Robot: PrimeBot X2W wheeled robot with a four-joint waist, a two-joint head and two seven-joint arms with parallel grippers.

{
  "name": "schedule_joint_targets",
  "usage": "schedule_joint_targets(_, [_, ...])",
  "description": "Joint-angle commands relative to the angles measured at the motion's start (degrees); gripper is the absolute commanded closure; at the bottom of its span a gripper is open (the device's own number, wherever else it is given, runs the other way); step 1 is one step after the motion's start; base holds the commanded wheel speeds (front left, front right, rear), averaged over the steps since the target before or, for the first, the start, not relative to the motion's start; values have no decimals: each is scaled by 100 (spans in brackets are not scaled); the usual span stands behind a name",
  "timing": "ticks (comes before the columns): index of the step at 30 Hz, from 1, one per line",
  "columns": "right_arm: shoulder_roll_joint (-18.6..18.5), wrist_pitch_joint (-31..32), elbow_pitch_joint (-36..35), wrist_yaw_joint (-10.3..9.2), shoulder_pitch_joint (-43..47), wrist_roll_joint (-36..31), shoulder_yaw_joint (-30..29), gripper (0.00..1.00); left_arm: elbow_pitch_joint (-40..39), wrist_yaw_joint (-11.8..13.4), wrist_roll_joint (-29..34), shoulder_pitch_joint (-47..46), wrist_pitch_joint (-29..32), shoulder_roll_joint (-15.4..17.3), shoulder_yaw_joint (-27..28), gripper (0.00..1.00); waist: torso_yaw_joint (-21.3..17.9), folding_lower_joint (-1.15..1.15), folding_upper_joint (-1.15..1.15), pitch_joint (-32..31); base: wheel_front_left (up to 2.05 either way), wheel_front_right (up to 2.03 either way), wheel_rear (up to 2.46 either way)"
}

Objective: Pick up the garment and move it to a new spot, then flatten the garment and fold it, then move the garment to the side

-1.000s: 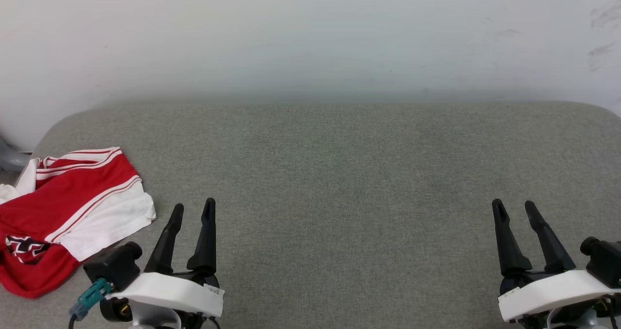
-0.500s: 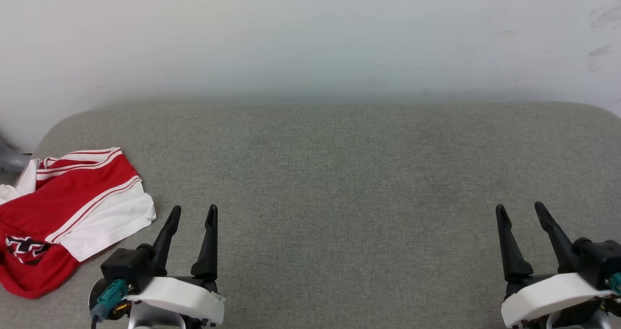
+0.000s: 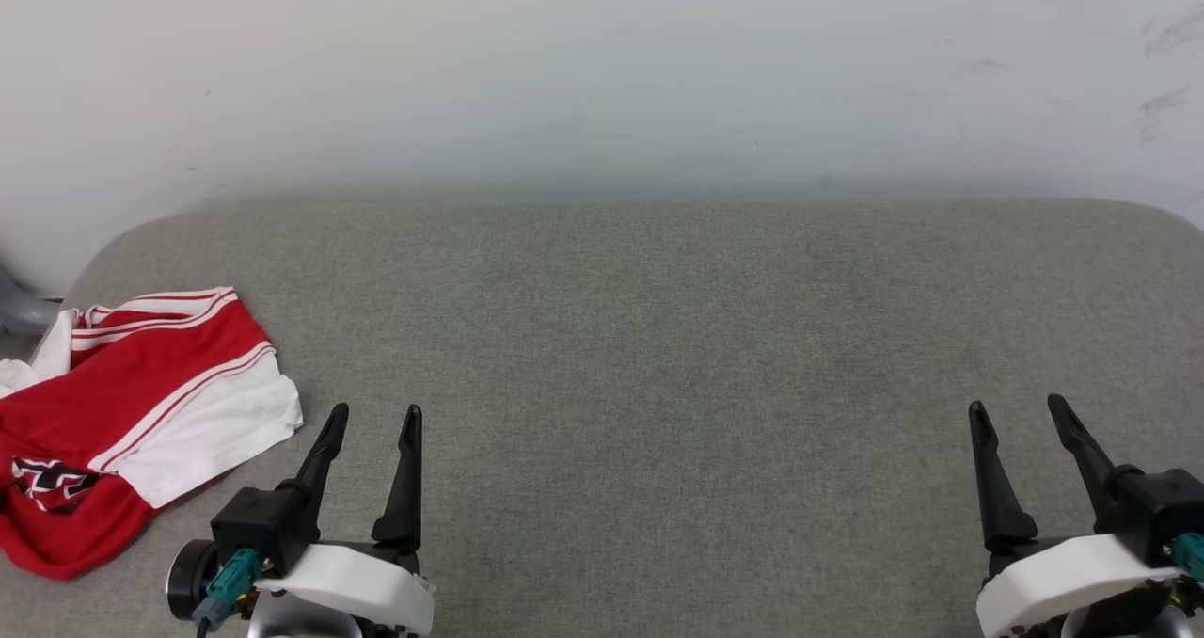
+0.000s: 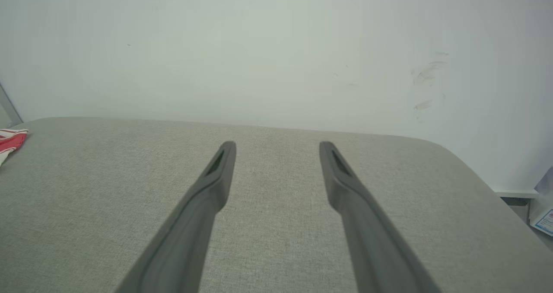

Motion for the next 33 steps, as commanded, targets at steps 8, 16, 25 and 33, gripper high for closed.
schedule_joint_targets(8, [49,-106,-104,-2,98,-315,15,0,2,-32,294,-14,-128,-19,17,0,-8,0,0,-13,0,0,0])
schedule_joint_targets(16, [56,-184,-153,-2,61,-375,8,0,-53,-40,387,-12,-192,-48,65,0,-16,0,0,0,0,0,0])
schedule_joint_targets(25, [56,-291,-45,-2,-61,-174,-40,0,2,-47,322,-66,-212,-75,164,0,185,0,0,25,0,0,0])
schedule_joint_targets(33, [55,-368,28,-2,-118,-36,49,0,72,-46,282,-125,-212,-46,231,0,720,0,0,46,0,0,0])
